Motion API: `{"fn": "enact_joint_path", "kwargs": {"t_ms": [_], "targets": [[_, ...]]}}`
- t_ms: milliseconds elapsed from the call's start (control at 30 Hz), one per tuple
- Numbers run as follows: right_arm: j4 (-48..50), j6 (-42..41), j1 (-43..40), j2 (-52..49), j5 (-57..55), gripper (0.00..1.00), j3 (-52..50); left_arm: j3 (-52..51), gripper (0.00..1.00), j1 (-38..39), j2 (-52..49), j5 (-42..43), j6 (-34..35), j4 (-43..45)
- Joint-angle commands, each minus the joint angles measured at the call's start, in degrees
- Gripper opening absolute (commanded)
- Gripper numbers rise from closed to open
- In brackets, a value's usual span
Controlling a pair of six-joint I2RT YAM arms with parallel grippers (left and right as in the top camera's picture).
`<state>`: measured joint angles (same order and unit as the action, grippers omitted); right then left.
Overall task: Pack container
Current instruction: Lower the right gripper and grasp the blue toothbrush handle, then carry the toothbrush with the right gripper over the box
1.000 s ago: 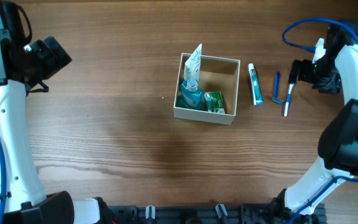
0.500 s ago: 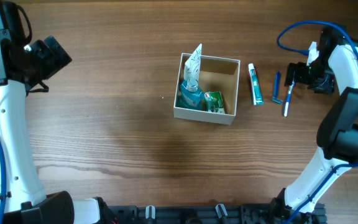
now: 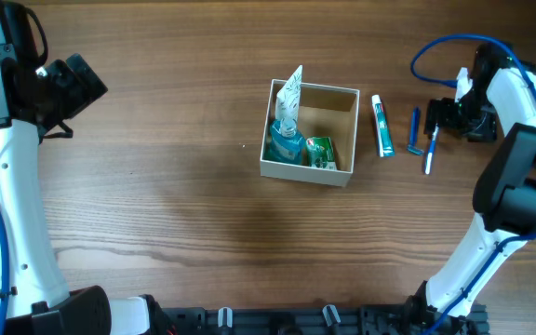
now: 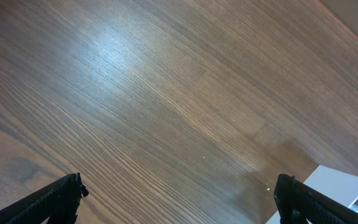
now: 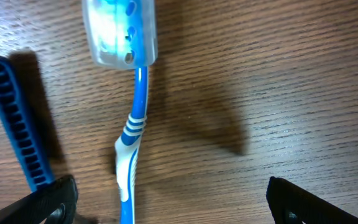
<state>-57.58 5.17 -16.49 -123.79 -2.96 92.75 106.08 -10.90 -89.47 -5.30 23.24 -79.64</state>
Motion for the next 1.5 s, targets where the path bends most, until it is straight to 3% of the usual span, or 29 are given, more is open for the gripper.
{"fn": "enact_joint_path", "kwargs": {"t_ms": [0, 333, 400, 467, 533, 767, 1033, 1333, 1467], "targets": [[-0.2, 0.9, 0.1, -2.9, -1.6, 0.98, 0.5, -0.1, 1.00, -0.2, -0.1, -0.2, -0.1, 0.1], [0.0, 0.9, 0.1, -3.8, -1.6, 0.96, 0.5, -0.1, 1.00, -0.2, -0.1, -0.2, -0.1, 0.1], [0.0, 0.9, 0.1, -3.8, -1.5, 0.84, 0.5, -0.1, 1.00, -0.2, -0.1, -0.2, -0.1, 0.1], [0.0, 0.8, 0.1, -3.8, -1.5, 0.55, 0.5, -0.1, 1.00, -0.2, -0.1, -0.2, -0.1, 0.1], [0.0, 0.6, 0.1, -3.8, -1.5, 0.37, 0.5, -0.1, 1.00, -0.2, -0.1, -0.2, -0.1, 0.1], [-0.1, -0.5, 0.1, -3.8, -1.6, 0.05, 0.5, -0.1, 1.00, -0.2, -0.1, -0.2, -0.1, 0.1], [-4.2, -2.4, 0.1, -3.0, -1.6, 0.04, 4.9, -0.1, 1.00, -0.2, -0.1, -0.2, -0.1, 0.1], [-20.5, -4.2, 1.5, 3.0, 5.4, 0.04, 23.9, -0.1, 1.00, -0.2, -0.1, -0.2, -0.1, 0.1], [-25.3, -4.1, 4.6, 7.2, 8.6, 0.04, 25.4, -0.1, 1.00, -0.2, -0.1, -0.2, -0.1, 0.1]]}}
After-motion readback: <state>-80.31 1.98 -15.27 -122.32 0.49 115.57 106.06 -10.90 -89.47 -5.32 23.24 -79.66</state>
